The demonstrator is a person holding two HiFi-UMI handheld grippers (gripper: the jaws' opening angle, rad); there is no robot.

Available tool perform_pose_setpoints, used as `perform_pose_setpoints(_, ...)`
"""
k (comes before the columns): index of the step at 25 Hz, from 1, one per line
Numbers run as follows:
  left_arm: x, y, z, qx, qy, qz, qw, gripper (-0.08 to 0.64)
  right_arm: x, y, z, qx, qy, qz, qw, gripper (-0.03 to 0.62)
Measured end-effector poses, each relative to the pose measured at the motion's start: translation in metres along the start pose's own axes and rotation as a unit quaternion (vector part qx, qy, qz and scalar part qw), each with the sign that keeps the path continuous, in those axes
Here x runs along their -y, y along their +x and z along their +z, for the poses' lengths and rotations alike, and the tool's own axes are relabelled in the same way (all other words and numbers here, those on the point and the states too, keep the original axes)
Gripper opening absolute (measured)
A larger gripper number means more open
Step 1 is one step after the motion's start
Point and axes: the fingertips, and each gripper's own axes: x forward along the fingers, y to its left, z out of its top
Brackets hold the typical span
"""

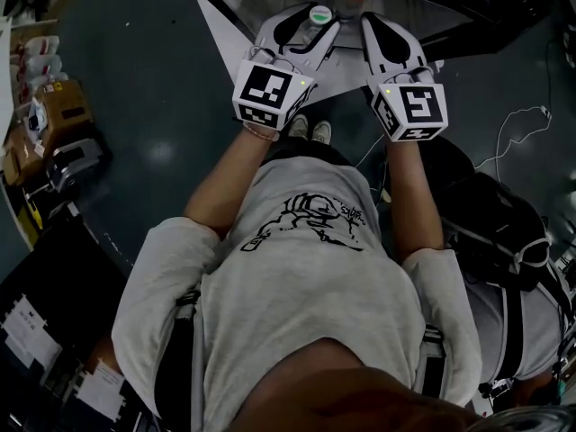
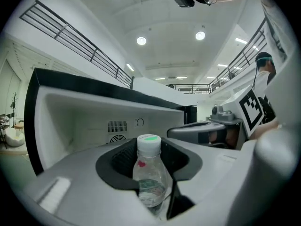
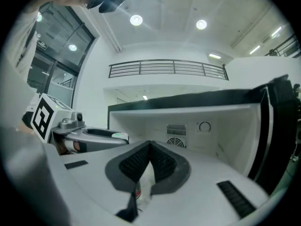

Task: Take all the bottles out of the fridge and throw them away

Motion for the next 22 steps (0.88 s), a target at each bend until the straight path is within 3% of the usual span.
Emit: perform_pose_setpoints(22,0.05,-0.038,0.046,0.018,0.006,-0.048,0.9986,0.158,-0.028,-0.056,0.038,0.013,0.013,0.023,1.0,0.009)
